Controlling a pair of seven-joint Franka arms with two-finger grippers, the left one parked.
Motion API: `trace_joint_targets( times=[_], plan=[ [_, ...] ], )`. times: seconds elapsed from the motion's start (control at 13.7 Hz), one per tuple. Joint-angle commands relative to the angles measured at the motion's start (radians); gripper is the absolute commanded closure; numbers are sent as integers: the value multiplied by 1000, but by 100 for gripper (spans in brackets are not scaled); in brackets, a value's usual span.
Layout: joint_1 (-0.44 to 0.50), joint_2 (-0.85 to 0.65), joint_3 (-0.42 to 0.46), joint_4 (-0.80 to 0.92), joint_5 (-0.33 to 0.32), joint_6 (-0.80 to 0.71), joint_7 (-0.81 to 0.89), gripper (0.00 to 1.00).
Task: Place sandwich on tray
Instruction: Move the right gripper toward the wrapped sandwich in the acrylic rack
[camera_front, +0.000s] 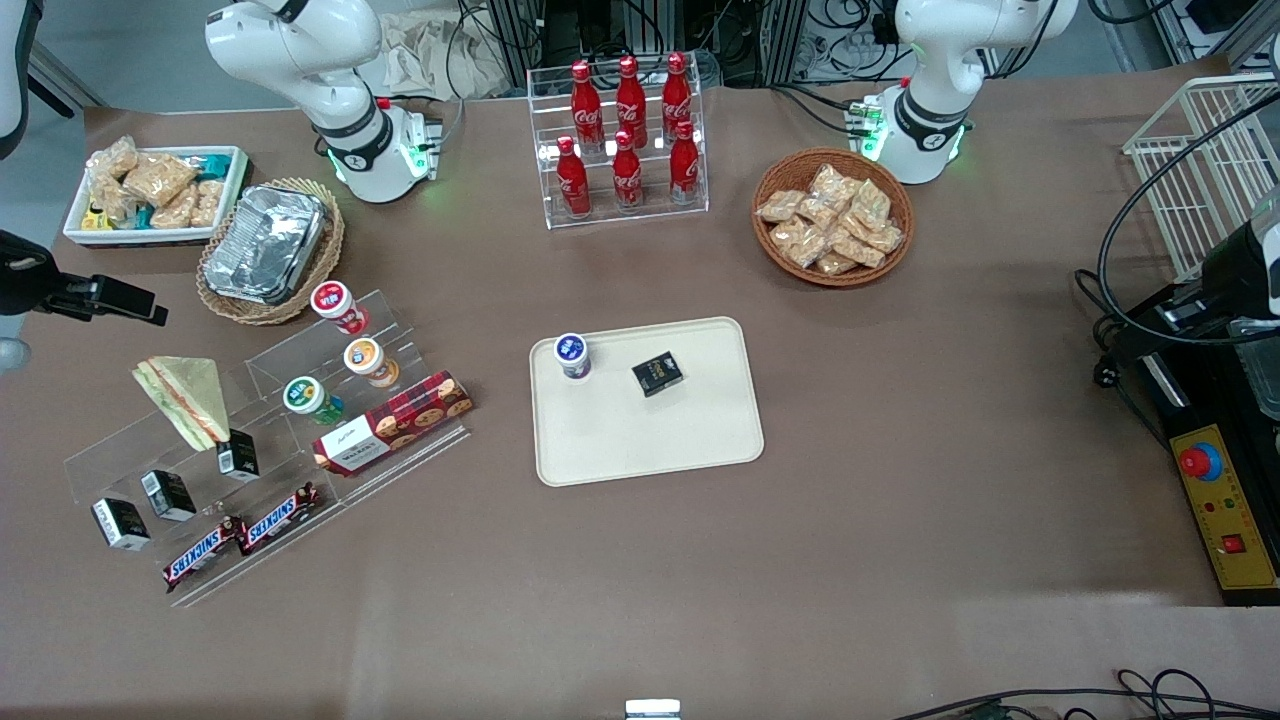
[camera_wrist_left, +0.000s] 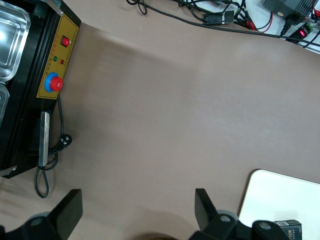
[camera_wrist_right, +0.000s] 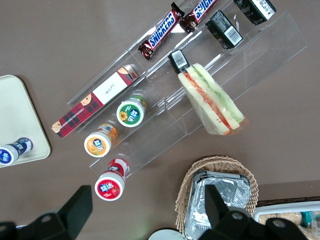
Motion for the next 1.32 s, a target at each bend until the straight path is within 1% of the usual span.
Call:
trace_joint_targets(
  times=[0.0, 0.37, 0.66, 0.95, 1.02, 1.24],
  plan=[
    [3, 7, 1, 7, 6, 8, -5, 0],
    [7, 8, 3, 8, 6, 7, -17, 0],
    [44, 2, 4, 11, 18, -5, -23, 0],
    [26, 7, -11, -3, 10, 11, -198, 0],
    [3, 10, -11, -19, 6, 36, -242, 0],
    [-86, 21, -11, -133, 4, 203, -434, 0]
  ],
)
